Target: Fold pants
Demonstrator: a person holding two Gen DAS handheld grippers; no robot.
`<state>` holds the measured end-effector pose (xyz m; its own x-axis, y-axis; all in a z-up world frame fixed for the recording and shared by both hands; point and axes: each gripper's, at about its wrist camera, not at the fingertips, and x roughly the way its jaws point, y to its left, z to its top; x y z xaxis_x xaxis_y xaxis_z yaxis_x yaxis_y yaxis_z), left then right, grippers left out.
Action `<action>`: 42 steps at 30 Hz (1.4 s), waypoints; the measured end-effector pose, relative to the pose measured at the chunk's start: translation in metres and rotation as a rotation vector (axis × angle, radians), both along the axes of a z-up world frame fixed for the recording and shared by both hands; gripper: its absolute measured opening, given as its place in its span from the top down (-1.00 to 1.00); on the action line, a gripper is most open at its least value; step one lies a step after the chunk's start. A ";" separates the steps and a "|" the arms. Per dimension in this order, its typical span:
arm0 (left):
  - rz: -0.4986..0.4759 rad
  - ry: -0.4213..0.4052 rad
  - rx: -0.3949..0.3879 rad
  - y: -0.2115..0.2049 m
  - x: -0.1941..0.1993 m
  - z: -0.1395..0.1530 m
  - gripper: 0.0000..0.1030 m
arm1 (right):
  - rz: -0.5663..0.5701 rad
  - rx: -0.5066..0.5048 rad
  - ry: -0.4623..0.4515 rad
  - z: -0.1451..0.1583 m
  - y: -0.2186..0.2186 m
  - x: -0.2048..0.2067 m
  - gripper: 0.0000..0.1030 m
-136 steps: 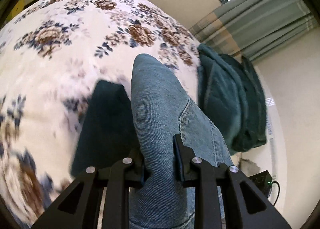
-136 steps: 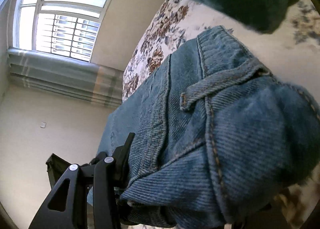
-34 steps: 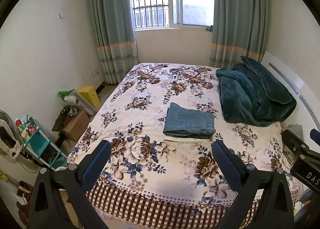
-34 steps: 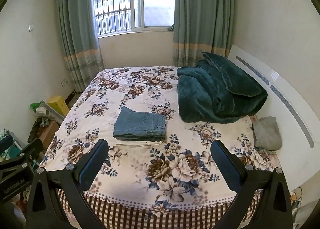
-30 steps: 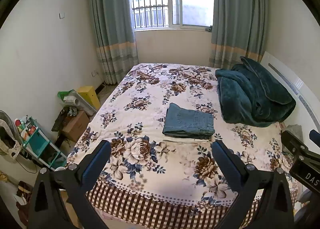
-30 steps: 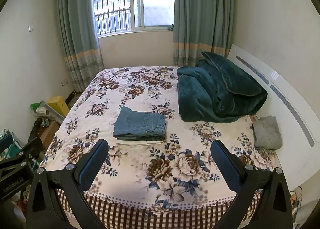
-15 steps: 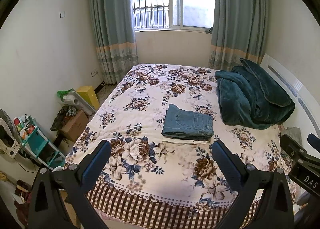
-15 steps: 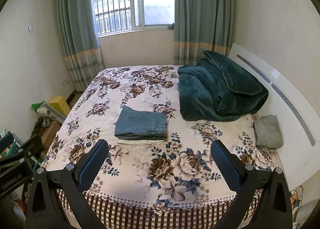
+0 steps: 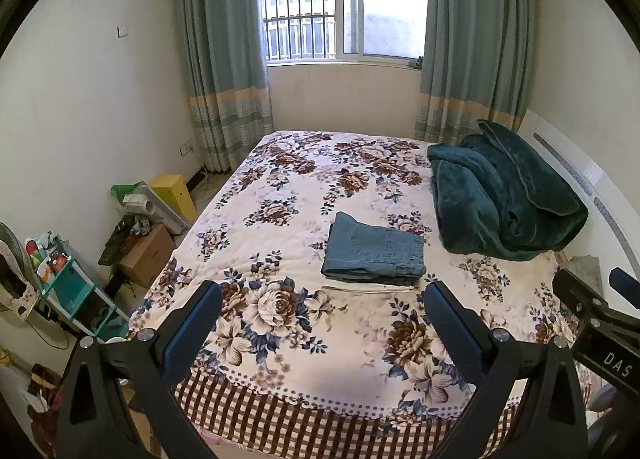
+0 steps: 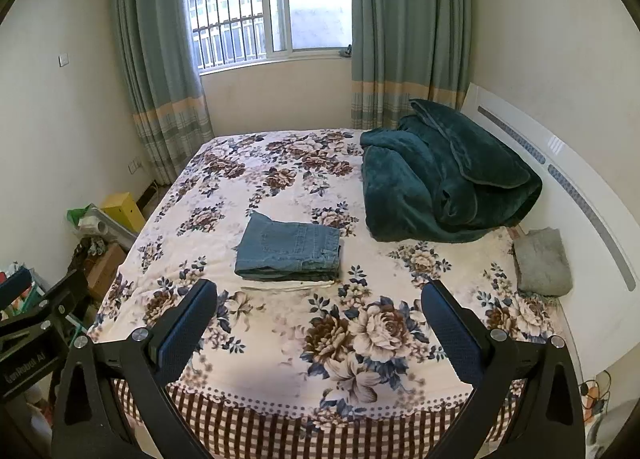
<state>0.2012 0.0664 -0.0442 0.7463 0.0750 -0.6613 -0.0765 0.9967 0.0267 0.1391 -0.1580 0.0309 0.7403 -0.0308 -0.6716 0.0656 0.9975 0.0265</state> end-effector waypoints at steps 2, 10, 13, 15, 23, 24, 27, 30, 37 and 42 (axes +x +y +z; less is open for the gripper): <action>0.000 -0.001 0.001 -0.001 0.000 0.000 -1.00 | -0.001 0.006 0.001 0.000 0.000 0.000 -1.00; 0.001 -0.003 0.001 0.001 -0.001 0.000 -1.00 | 0.000 0.004 0.000 0.001 -0.001 0.001 -1.00; 0.002 -0.005 0.001 0.000 0.003 0.001 -1.00 | 0.000 0.004 -0.001 0.001 -0.001 0.001 -1.00; 0.003 -0.004 0.000 0.001 0.001 0.000 -1.00 | 0.001 0.005 0.001 0.001 0.000 0.002 -1.00; 0.005 -0.004 -0.001 0.000 0.001 0.001 -1.00 | -0.001 0.007 -0.001 0.003 0.000 0.003 -1.00; 0.004 -0.004 -0.002 0.001 0.000 0.000 -1.00 | 0.001 0.008 0.001 0.003 0.000 0.003 -1.00; 0.004 -0.003 -0.003 0.000 0.001 0.001 -1.00 | -0.002 0.004 0.000 0.003 0.000 0.003 -1.00; 0.006 -0.004 0.000 0.000 0.000 0.000 -1.00 | -0.001 0.008 0.001 0.003 0.000 0.003 -1.00; 0.012 -0.006 0.003 0.003 0.002 0.000 -1.00 | 0.002 0.010 0.002 0.002 0.001 0.002 -1.00; 0.014 -0.003 0.002 0.004 0.001 -0.001 -1.00 | 0.000 0.010 0.002 0.003 0.001 0.004 -1.00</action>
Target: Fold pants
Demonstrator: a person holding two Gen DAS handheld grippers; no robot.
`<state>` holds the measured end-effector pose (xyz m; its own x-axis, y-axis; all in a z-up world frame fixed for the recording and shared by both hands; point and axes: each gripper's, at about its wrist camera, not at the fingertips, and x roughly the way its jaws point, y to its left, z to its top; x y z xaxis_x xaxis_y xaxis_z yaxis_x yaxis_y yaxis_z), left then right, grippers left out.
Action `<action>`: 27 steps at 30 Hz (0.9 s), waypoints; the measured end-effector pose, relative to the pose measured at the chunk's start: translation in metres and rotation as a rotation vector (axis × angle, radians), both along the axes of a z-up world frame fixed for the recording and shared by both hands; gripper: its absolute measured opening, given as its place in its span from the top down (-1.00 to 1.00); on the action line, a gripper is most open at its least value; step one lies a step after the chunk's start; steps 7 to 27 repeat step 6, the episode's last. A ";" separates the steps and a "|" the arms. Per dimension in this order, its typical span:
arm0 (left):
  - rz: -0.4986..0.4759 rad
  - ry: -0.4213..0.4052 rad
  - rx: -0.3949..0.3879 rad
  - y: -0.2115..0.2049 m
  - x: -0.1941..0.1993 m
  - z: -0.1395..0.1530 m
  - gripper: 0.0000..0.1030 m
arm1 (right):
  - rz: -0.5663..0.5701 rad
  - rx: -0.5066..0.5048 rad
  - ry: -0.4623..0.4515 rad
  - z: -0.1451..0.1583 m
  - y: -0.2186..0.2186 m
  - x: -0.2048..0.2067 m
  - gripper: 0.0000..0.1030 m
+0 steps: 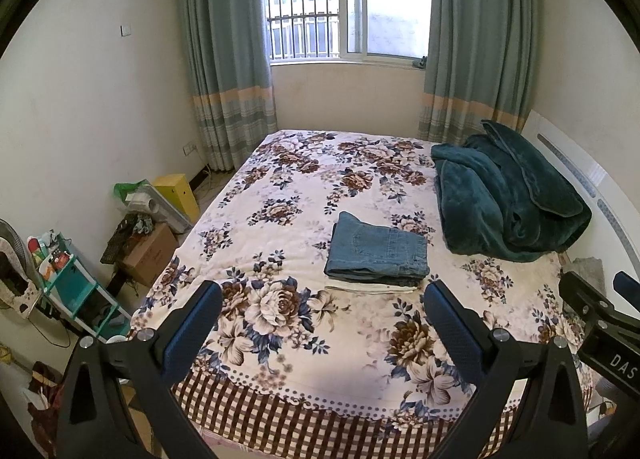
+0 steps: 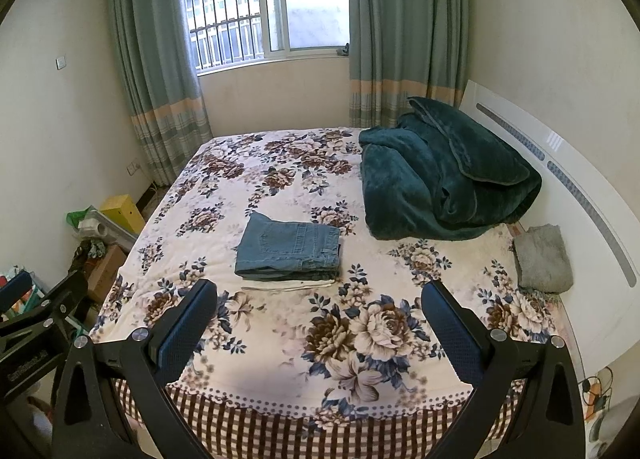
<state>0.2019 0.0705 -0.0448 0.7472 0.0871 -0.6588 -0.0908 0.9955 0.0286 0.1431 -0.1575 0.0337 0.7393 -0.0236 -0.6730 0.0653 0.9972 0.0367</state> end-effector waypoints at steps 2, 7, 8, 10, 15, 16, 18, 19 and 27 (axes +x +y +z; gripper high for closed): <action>-0.001 -0.002 0.001 0.000 0.000 0.000 -1.00 | -0.003 -0.001 0.000 0.000 0.000 0.000 -1.00; -0.003 -0.014 0.000 0.001 -0.001 -0.001 -1.00 | -0.003 0.000 -0.001 0.000 0.000 0.000 -1.00; -0.003 -0.014 0.000 0.001 -0.001 -0.001 -1.00 | -0.003 0.000 -0.001 0.000 0.000 0.000 -1.00; -0.003 -0.014 0.000 0.001 -0.001 -0.001 -1.00 | -0.003 0.000 -0.001 0.000 0.000 0.000 -1.00; -0.003 -0.014 0.000 0.001 -0.001 -0.001 -1.00 | -0.003 0.000 -0.001 0.000 0.000 0.000 -1.00; -0.003 -0.014 0.000 0.001 -0.001 -0.001 -1.00 | -0.003 0.000 -0.001 0.000 0.000 0.000 -1.00; -0.003 -0.014 0.000 0.001 -0.001 -0.001 -1.00 | -0.003 0.000 -0.001 0.000 0.000 0.000 -1.00; -0.003 -0.014 0.000 0.001 -0.001 -0.001 -1.00 | -0.003 0.000 -0.001 0.000 0.000 0.000 -1.00; -0.003 -0.014 0.000 0.001 -0.001 -0.001 -1.00 | -0.003 0.000 -0.001 0.000 0.000 0.000 -1.00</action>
